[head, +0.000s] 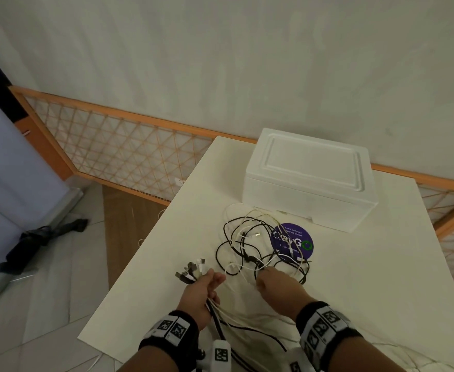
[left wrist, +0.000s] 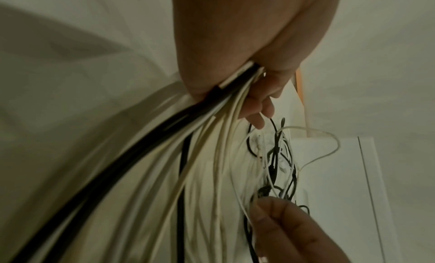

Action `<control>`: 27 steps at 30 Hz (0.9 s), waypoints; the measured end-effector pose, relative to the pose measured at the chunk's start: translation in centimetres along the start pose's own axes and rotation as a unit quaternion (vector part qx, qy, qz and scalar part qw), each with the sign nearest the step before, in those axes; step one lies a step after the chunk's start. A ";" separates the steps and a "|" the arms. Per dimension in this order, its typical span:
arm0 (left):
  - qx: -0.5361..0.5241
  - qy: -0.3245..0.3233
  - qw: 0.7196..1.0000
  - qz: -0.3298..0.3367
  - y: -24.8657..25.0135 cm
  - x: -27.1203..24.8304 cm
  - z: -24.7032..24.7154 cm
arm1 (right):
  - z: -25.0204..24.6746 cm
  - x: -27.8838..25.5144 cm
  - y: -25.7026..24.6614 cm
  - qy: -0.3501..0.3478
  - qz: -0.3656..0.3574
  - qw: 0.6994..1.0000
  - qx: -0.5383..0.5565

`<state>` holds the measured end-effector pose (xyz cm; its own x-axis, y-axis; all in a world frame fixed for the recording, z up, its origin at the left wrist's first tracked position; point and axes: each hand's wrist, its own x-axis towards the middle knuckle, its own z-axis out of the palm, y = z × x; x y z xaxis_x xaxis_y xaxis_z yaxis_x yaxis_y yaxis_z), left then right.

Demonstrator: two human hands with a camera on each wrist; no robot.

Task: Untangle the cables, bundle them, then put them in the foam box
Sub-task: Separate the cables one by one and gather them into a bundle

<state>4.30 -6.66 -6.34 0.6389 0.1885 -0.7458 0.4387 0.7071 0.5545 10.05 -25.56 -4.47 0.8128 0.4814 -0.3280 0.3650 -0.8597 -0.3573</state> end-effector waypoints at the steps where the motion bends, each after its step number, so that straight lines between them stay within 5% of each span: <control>1: 0.003 -0.004 1.000 0.000 0.1 0.1 0.1 | -0.4 0.0 -0.1 0.011 0.005 0.999 0.035; 6: 0.028 -0.055 0.998 0.011 0.7 0.0 1.5 | -2.4 -0.4 -0.4 0.056 0.014 0.982 0.180; 10: 0.027 -0.102 0.994 0.031 1.2 -0.4 3.0 | -3.2 -0.9 -0.1 0.014 0.011 0.976 0.216; 16: 0.030 -0.098 0.994 0.030 1.6 -0.3 3.7 | -3.8 -1.3 0.1 0.027 0.017 0.955 0.294; 22: 0.017 -0.091 0.996 0.013 1.5 -0.6 3.2 | -4.5 -1.4 0.3 0.068 0.068 0.904 0.416; 27: -0.035 -0.137 0.990 0.000 1.7 -1.3 3.5 | -4.4 -1.3 -0.4 0.089 0.065 0.904 0.412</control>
<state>6.44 -8.03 -3.16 0.7906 0.0045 -0.6123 0.3989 0.7549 0.5206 10.89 -26.61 -0.04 0.9112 0.2879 -0.2946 -0.1419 -0.4522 -0.8806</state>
